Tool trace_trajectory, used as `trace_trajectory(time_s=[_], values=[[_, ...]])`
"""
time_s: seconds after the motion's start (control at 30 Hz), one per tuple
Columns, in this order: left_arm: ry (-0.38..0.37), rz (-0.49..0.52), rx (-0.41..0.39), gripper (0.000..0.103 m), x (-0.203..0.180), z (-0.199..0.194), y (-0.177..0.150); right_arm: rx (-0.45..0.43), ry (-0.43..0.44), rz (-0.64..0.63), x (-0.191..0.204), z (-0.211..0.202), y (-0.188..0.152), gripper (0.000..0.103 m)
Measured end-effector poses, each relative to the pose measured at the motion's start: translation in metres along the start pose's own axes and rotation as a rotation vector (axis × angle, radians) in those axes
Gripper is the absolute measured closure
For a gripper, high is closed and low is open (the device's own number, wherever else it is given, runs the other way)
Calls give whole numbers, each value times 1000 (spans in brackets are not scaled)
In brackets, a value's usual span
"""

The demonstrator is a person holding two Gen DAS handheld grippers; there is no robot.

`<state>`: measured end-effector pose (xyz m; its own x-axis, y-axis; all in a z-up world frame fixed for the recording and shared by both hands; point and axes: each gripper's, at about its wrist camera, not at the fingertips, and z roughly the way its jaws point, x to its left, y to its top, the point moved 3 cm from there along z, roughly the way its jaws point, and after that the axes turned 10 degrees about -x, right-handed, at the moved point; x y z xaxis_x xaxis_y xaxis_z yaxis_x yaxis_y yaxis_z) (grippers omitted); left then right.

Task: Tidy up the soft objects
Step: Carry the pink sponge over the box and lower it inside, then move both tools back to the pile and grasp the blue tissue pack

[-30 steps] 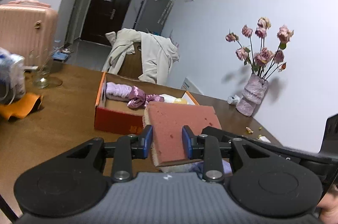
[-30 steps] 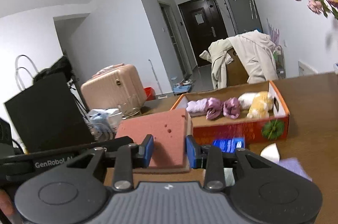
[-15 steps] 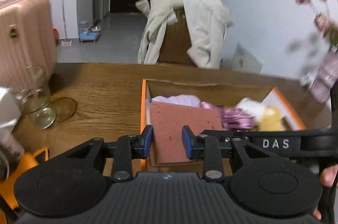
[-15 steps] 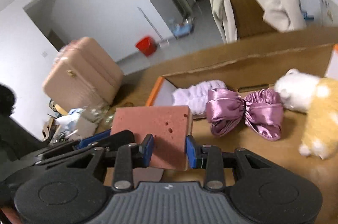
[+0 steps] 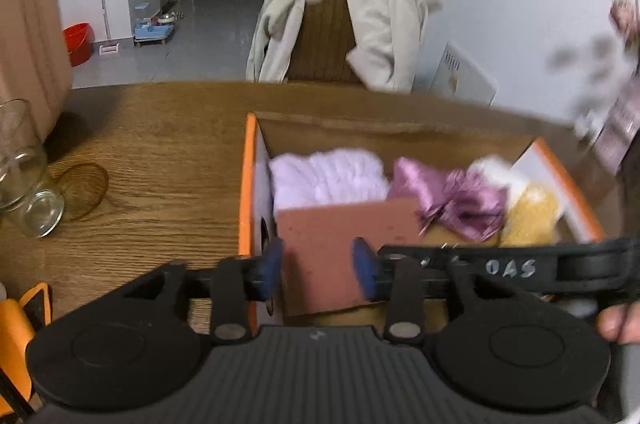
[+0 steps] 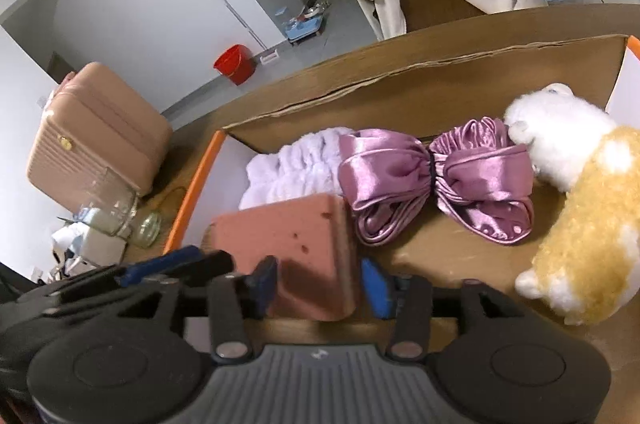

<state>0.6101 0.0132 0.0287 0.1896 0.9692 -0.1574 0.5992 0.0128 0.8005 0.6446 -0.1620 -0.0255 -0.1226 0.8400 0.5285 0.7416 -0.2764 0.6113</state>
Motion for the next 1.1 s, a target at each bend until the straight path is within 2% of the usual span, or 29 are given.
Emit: trace_trajectory(time_s=[0.13, 0.3, 0.5, 0.67, 0.77, 0.83, 0.93, 1.0, 1.1], values=[[2, 25, -79, 50, -3, -46, 17, -50, -20, -50, 13, -34, 6, 49], [21, 83, -174, 50, -15, -117, 30, -157, -22, -152, 37, -120, 14, 48], [26, 127, -272, 40, -27, -200, 19, -278, -42, -236, 42, -240, -1, 44], [46, 144, -322, 38, -44, -249, 5, -339, -78, -272, 35, -303, -25, 41], [56, 167, -383, 32, -56, -276, -19, -387, -75, -318, 39, -333, -51, 40], [78, 159, -426, 31, -61, -294, -46, -434, -68, -364, 43, -350, -78, 40], [80, 113, -468, 24, -70, -318, -99, -492, -60, -415, 45, -368, -125, 37], [51, 90, -467, 21, -77, -326, -139, -520, -65, -437, 42, -372, -162, 34], [-2, 60, -404, 20, -88, -324, -191, -528, -67, -402, 28, -377, -217, 33]])
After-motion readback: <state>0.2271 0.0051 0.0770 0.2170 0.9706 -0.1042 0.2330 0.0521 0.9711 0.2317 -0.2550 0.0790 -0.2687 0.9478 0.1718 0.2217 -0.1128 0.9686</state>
